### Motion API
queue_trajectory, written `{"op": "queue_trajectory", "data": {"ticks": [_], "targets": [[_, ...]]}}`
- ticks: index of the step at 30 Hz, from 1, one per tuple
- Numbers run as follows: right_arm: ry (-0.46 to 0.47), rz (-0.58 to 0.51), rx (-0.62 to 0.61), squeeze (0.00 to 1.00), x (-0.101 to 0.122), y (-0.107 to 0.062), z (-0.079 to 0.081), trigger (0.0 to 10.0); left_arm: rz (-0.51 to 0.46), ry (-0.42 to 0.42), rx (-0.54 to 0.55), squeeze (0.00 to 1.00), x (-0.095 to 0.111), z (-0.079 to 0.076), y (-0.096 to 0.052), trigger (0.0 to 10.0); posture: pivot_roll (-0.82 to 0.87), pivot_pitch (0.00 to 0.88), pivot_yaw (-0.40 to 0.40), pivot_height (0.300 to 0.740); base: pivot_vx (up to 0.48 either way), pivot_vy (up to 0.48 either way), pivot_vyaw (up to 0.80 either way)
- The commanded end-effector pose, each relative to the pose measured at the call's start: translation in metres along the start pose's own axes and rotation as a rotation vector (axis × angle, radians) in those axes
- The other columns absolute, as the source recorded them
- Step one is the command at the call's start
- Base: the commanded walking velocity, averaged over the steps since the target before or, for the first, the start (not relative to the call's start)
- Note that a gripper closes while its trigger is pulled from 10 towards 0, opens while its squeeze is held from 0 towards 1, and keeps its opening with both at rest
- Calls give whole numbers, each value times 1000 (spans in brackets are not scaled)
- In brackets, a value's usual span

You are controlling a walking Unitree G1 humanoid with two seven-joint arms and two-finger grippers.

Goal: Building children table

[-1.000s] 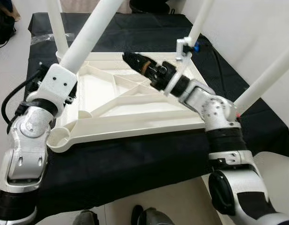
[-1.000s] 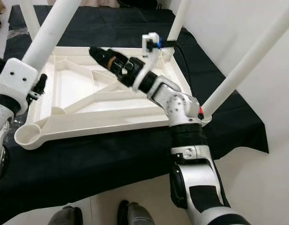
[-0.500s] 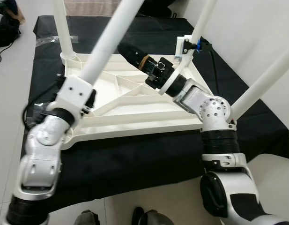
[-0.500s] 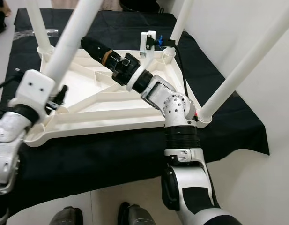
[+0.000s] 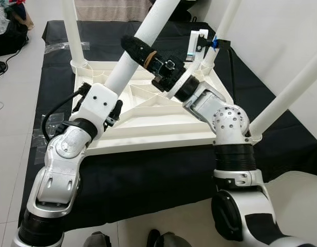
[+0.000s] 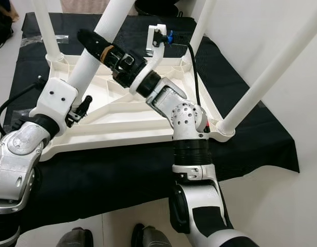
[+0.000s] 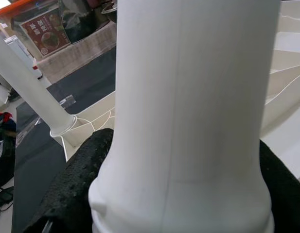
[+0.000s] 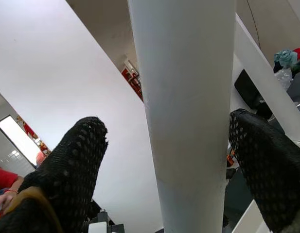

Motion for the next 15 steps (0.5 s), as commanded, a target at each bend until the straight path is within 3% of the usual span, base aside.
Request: {"op": "queue_trajectory", "data": {"ticks": [1,5,15], "targets": [[-74,14,6,0,-4,8,8,10000,-30,-16,-48,0,10,-10,5,10000,64,123,-106,740,0,0,0],[-127,41,-31,0,-14,12,4,10000,-42,-20,-80,0,15,-18,7,10000,62,124,-105,740,0,0,0],[-124,8,-122,0,-14,19,-10,10000,-63,-16,-121,0,21,-30,8,10000,61,130,-104,740,0,0,0]]}}
Point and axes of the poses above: a point about 5 cm out from each wrist's last joint towards the gripper, its own y axis pointing out of the wrist towards the gripper, its own x axis along the axis of the wrist's last joint, z = x × y, the point moved 1 cm from there along y, pointing out of the wrist towards the gripper, and after that the axes turned 10 degrees about y, right-handed, at the moved point
